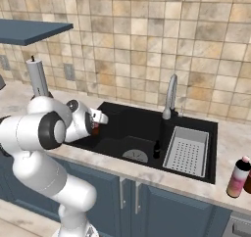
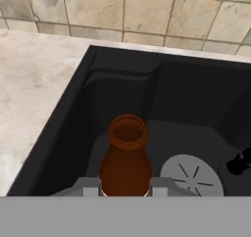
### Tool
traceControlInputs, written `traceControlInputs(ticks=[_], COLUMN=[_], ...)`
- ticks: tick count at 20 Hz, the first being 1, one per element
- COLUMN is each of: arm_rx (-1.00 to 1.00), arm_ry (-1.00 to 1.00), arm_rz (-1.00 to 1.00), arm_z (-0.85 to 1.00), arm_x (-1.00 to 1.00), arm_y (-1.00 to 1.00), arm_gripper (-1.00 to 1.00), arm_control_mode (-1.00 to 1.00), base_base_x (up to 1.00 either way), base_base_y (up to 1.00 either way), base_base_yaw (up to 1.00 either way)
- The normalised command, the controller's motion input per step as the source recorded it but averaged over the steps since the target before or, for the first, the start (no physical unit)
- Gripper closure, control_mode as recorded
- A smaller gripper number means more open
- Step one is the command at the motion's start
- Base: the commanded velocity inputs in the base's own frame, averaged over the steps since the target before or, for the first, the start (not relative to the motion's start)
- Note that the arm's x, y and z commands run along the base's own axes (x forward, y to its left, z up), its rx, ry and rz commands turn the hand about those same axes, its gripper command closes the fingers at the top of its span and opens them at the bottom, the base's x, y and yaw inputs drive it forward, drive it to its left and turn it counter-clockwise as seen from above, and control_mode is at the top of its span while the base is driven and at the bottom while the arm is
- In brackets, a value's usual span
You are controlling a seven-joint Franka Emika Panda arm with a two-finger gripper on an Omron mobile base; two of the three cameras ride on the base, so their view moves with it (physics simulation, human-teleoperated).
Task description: Place the large bottle from the dining counter next to the other large bottle outside the sink, and place the small bottle from the dining counter next to the other small bottle inside the sink.
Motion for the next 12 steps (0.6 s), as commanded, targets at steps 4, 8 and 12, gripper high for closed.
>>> traceControlInputs(ticks=[4, 8, 12], arm_rx=[0.00, 0.00, 0.00], arm_ry=[0.00, 0.00, 0.00], arm_rz=[0.00, 0.00, 0.00], arm_z=[-0.11, -0.04, -0.01], arm_x=[0.18, 0.14, 0.01], arm_y=[-0.25, -0.31, -0.28], arm_gripper=[1.00, 1.00, 1.00], arm_control_mode=[-1.00, -1.00, -1.00], base_base_x=[0.00, 0.00, 0.00], base_base_y=[0.00, 0.00, 0.00], base_base_yaw=[0.00, 0.00, 0.00])
